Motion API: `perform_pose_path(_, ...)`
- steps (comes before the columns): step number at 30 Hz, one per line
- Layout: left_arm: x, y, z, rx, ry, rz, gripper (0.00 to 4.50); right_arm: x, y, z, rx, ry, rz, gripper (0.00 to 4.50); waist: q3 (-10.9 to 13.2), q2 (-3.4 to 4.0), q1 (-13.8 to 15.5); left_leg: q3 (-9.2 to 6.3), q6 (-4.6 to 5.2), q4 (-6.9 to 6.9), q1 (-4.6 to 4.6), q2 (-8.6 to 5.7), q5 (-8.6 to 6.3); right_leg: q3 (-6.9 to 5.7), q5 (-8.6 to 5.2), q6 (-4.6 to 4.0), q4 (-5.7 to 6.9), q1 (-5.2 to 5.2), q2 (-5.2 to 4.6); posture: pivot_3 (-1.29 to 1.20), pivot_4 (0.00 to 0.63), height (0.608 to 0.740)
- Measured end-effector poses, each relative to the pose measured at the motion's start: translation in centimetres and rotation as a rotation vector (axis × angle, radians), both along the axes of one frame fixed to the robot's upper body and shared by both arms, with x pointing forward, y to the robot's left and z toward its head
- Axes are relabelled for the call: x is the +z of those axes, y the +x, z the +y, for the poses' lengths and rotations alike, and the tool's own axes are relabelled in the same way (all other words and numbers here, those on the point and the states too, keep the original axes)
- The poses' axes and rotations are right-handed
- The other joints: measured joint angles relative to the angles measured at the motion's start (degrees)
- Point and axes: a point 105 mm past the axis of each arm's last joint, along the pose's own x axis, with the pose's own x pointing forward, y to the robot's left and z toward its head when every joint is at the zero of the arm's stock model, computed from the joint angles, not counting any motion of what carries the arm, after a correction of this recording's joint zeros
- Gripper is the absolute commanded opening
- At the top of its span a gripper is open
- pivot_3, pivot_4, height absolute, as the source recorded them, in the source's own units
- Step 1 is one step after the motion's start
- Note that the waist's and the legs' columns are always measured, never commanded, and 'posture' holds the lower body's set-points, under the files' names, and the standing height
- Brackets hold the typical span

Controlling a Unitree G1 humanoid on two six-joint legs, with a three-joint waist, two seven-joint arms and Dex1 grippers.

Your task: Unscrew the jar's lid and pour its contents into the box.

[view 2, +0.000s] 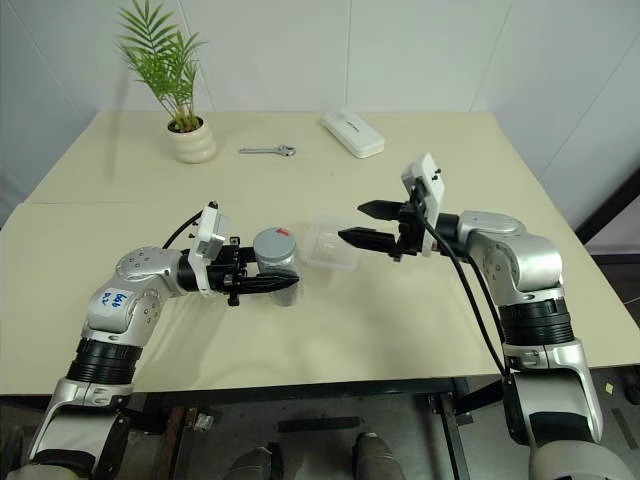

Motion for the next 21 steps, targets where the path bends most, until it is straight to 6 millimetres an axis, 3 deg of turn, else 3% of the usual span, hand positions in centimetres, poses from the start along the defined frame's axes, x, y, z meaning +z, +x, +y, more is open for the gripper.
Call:
perform_pose_path(4,0.0,0.0,0.0,-0.001,0.001,-0.001,1.92,0.7,-0.7,0.9,0.044,0.031,-0.008,4.45,0.0,0.0,0.1,0.0,0.0,0.02,-0.01,0.0,0.0,0.0,0.0,0.0,-0.01,0.01,-0.01,0.0,0.15,0.74)
perform_pose_path(9,0.0,0.0,0.0,-0.003,0.002,0.0,1.92,3.0,-3.2,5.1,0.196,0.079,-0.078,4.45,0.0,0.01,0.2,-0.01,0.0,-0.01,-0.01,0.02,0.0,-0.01,-0.01,-0.01,0.09,-0.06,0.02,0.0,0.15,0.74)
perform_pose_path(17,0.0,0.0,0.0,-0.004,0.002,-0.001,1.92,2.6,-4.3,9.0,0.26,0.051,-0.072,4.45,0.0,0.01,0.3,-0.01,0.0,0.08,-0.07,0.01,0.0,-0.01,-0.01,0.0,0.09,-0.05,0.0,0.0,0.15,0.74)
perform_pose_path(21,0.0,0.0,0.0,-0.005,0.003,0.0,1.92,1.3,-4.5,10.5,0.273,-0.011,-0.062,4.45,0.0,0.01,0.2,0.0,0.0,0.05,-0.07,0.01,0.0,-0.01,-0.01,-0.01,0.09,-0.08,0.0,0.0,0.15,0.74)
